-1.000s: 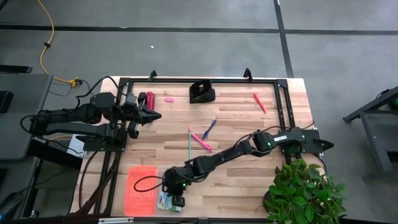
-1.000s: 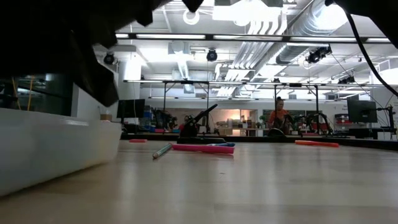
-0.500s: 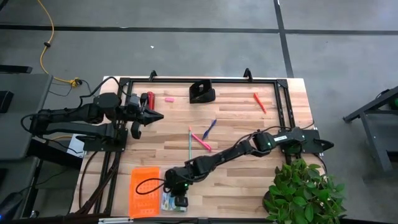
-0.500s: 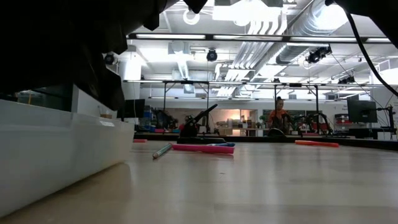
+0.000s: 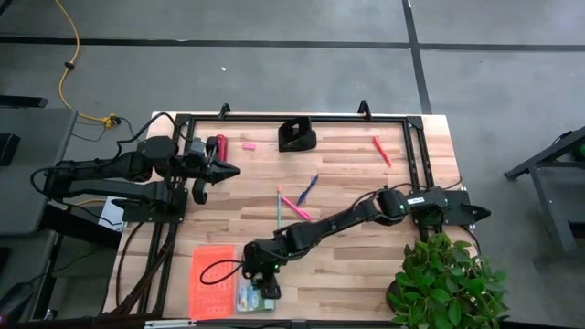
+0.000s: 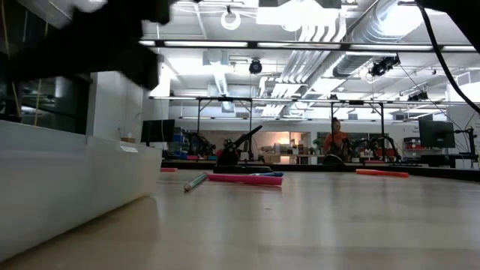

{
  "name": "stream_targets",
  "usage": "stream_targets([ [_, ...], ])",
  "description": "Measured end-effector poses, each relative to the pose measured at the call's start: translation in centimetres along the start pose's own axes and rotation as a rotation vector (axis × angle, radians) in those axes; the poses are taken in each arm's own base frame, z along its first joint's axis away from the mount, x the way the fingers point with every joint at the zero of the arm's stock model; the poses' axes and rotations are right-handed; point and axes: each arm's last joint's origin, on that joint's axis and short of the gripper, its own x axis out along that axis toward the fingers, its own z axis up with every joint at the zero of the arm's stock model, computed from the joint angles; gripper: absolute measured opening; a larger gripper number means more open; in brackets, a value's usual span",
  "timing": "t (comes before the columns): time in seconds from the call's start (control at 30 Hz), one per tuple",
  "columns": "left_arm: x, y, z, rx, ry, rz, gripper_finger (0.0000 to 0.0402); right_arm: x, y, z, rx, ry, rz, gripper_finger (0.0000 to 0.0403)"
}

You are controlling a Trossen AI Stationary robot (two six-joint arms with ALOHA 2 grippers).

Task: Pack school essentials
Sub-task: Put the orange pen into the supply box

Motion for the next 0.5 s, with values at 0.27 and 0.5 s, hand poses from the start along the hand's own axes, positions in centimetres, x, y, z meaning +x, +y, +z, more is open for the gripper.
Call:
stream_targets([
  [0.27, -0.2, -0.1, 0.1, 0.002, -0.01, -0.003, 0.0, -4.2, 0.9, -1.7, -0.068, 0.203, -0.229, 0.0176],
  [0.5, -0.6, -0.2, 0.3, 0.004, -0.026, -0.008, 0.0, -7.8, 1.5, -7.7, 0.079, 0.235, -0.246, 0.0124],
])
